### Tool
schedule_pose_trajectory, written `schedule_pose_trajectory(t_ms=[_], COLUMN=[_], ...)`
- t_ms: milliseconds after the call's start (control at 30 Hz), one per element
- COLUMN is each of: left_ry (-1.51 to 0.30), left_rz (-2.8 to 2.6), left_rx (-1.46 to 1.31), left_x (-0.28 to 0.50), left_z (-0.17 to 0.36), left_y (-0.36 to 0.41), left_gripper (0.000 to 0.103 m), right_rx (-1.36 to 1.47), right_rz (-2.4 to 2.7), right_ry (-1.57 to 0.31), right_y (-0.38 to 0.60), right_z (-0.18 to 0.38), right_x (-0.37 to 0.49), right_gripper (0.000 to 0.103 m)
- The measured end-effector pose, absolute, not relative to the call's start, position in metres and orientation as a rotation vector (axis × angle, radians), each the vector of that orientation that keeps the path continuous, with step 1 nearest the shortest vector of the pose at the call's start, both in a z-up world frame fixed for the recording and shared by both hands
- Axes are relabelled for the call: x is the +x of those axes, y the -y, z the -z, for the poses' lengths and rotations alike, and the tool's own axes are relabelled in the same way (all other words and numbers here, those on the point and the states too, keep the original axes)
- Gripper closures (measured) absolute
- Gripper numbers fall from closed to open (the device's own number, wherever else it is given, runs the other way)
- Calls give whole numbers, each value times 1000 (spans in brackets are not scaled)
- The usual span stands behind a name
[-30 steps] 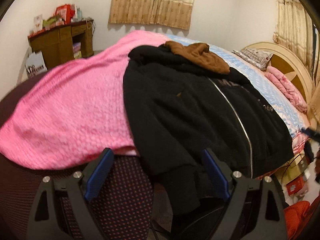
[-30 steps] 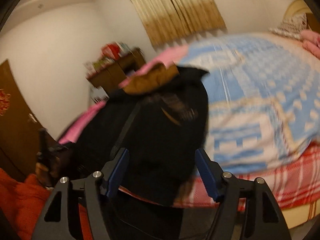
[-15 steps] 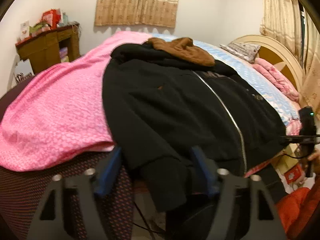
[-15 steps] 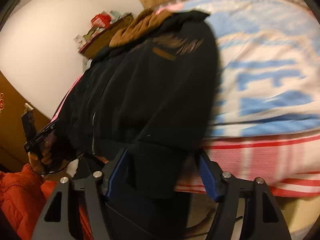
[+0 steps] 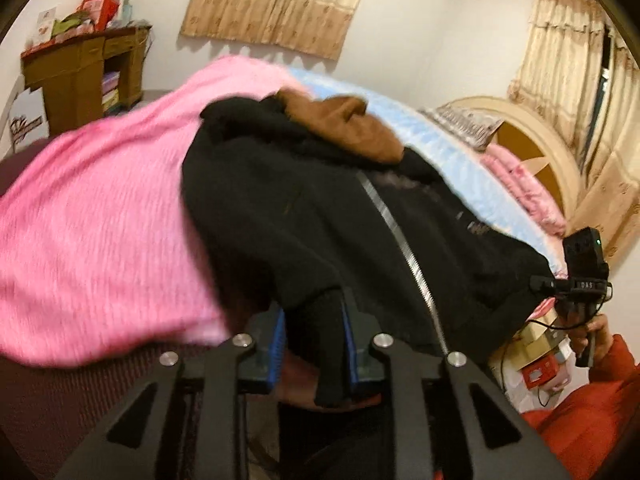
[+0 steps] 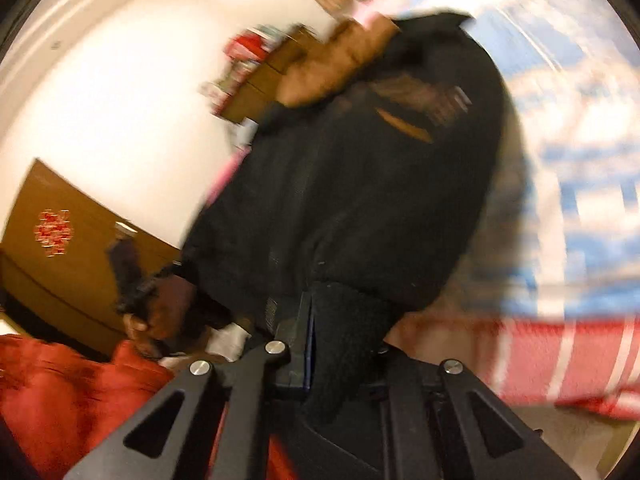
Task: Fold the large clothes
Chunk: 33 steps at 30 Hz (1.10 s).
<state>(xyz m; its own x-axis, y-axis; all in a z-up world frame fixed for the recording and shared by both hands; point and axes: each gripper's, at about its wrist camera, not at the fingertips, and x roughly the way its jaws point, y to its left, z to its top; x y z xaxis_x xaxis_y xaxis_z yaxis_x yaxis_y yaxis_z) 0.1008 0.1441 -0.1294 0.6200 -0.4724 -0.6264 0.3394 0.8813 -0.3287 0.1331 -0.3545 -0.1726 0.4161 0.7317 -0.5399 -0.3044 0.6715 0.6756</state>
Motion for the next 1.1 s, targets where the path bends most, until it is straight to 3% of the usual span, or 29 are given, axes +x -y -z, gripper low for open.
schedule_pose_trajectory(t_ms=[200, 367, 467, 567, 600, 633, 833, 1100], left_ry=[-744, -770, -813, -715, -666, -611, -605, -782], left_rz=[470, 371, 308, 254, 237, 219, 271, 414], left_rx=[-307, -344, -341, -305, -270, -215, 30, 133], left_x=[168, 248, 282, 278, 272, 264, 273, 329], left_z=[88, 85, 85, 71, 66, 62, 83, 134], left_y=[-150, -146, -148, -159, -162, -165, -148, -111], left_gripper=[80, 78, 67, 38, 23, 16, 16, 17], right_rx=[533, 655, 709, 683, 680, 675, 637, 648], right_rz=[-737, -587, -449, -365, -358, -357, -380, -371], right_ry=[-800, -734, -769, -818, -826, -826, -811, -812], right_y=[351, 371, 379, 377, 375, 376, 371, 373], right_z=[120, 125, 156, 185, 193, 193, 190, 194], right_x=[192, 265, 304, 325, 327, 327, 327, 336], right_gripper=[93, 94, 94, 94, 94, 94, 94, 93])
